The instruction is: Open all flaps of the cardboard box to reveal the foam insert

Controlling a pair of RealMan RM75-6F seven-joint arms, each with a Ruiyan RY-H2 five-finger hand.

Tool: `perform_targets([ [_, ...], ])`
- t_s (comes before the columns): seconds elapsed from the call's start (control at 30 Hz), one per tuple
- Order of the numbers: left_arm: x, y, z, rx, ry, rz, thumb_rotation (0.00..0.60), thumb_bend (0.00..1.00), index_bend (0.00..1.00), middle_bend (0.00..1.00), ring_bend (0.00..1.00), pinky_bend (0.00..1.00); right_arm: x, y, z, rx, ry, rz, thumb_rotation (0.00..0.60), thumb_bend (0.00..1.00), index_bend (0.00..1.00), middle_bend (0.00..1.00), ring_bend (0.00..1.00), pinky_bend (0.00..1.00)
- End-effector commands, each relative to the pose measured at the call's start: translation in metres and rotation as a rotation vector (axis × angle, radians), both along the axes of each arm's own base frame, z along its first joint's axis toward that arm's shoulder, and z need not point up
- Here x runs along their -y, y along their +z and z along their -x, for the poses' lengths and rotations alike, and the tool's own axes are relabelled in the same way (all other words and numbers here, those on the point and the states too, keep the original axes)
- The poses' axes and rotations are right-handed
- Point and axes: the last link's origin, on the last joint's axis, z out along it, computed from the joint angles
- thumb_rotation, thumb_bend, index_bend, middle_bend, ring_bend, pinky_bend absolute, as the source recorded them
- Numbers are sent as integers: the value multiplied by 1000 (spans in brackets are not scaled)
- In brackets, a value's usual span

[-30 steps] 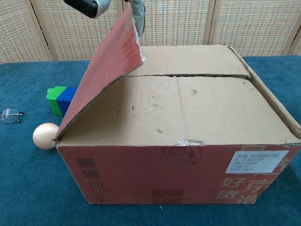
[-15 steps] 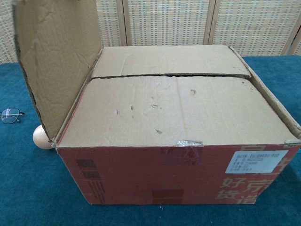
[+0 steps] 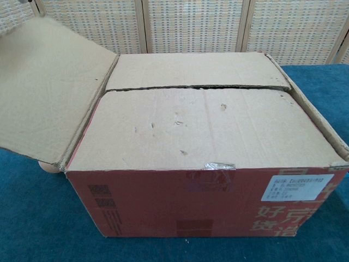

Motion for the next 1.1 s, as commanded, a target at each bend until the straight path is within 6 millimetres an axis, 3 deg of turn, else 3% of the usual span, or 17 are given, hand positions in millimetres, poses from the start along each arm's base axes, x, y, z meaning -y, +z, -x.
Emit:
perform_targets([
  [0.03, 1, 3, 12, -24, 58, 0, 280, 869, 359, 308, 133, 0, 0, 0, 0, 1, -1, -2, 600, 517, 113, 73, 0, 40],
  [0.23, -4, -5, 21, -1, 102, -22, 261, 502, 286, 231, 83, 0, -2, -1, 2, 5, -5, -3, 600, 517, 113, 73, 0, 40],
  [0.37, -9, -20, 18, 25, 90, -56, 253, 378, 225, 140, 13, 0, -3, -1, 4, 6, -8, -1, 600, 511, 113, 74, 0, 40],
  [0.57, -18, -50, 6, 64, 83, -69, 253, 315, 138, 13, 0, 0, -6, -2, 5, 14, -9, 1, 600, 504, 113, 73, 0, 40],
  [0.67, -24, -65, -2, 65, 74, -73, 262, 314, 80, 0, 0, 0, -6, -2, 6, 14, -9, 2, 600, 504, 113, 73, 0, 40],
  [0.97, -31, -107, -26, 78, 41, -51, 474, 314, 0, 0, 0, 0, -5, -3, 8, 13, -13, 3, 600, 505, 112, 73, 0, 40],
  [1.1, -32, -120, -34, 86, 32, -37, 484, 314, 0, 0, 0, 0, -4, -3, 9, 14, -15, 3, 600, 504, 112, 73, 0, 40],
])
